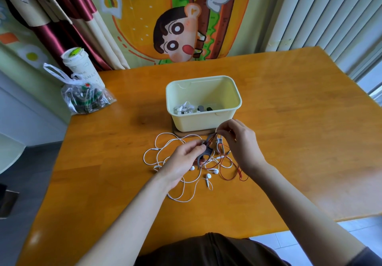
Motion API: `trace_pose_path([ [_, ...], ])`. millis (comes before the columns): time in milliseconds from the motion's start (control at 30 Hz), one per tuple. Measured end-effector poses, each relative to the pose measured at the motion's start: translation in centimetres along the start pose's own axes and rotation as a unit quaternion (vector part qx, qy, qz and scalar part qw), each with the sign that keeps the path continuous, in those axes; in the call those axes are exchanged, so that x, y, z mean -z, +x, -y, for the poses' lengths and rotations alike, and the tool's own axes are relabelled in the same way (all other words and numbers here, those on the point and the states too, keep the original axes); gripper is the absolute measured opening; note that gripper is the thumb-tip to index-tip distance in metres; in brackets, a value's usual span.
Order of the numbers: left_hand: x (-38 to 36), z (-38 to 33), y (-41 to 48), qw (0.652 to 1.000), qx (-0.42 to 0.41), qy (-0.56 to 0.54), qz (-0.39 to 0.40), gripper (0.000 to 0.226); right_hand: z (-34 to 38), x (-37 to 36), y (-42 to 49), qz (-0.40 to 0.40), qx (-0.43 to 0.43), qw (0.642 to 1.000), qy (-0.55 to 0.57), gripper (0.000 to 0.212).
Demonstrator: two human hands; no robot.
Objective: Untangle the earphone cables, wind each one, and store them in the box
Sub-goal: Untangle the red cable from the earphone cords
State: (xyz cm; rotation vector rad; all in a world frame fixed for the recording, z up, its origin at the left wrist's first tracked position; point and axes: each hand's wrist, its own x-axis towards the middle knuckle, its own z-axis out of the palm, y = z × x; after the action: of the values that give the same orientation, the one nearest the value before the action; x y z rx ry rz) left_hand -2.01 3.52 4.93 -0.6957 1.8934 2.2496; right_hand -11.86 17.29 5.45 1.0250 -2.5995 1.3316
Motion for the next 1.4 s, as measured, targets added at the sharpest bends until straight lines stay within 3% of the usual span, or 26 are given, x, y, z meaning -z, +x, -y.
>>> trace_pose_path([
  [167,0.0,-0.6,-0.1,0.996,0.005,-0.073,0.056,0.021,0.0,-0.2,0.3,-0.019,-0.034,0.998,0.050,0.008],
  [467,-0.2,-0.6,0.0,0.994,0.010,-0.087,0.059,0.022,0.1,-0.6,0.0,-0.013,-0.092,0.991,0.098,0.011],
  [567,-0.4,-1.0,-0.1,0.985,0.011,-0.156,0.067,0.026,0.2,-0.8,-0.2,0.019,-0.106,0.989,0.102,0.011],
  [767,-0.8,-1.1,0.8,0.970,-0.008,-0.244,-0.009,0.017,0.4,-2.3,-2.0,0.019,-0.152,0.979,0.131,0.014],
  [1067,-0.7,-0.3,1.5,0.972,0.020,-0.183,-0.143,0.012,1.2,-3.1,-2.9,0.051,-0.189,0.969,0.153,0.014],
  [1400,-0.5,0.4,1.7,0.972,0.025,-0.202,-0.122,0.019,0.6,-2.9,-2.4,0.096,-0.213,0.963,0.133,0.019],
])
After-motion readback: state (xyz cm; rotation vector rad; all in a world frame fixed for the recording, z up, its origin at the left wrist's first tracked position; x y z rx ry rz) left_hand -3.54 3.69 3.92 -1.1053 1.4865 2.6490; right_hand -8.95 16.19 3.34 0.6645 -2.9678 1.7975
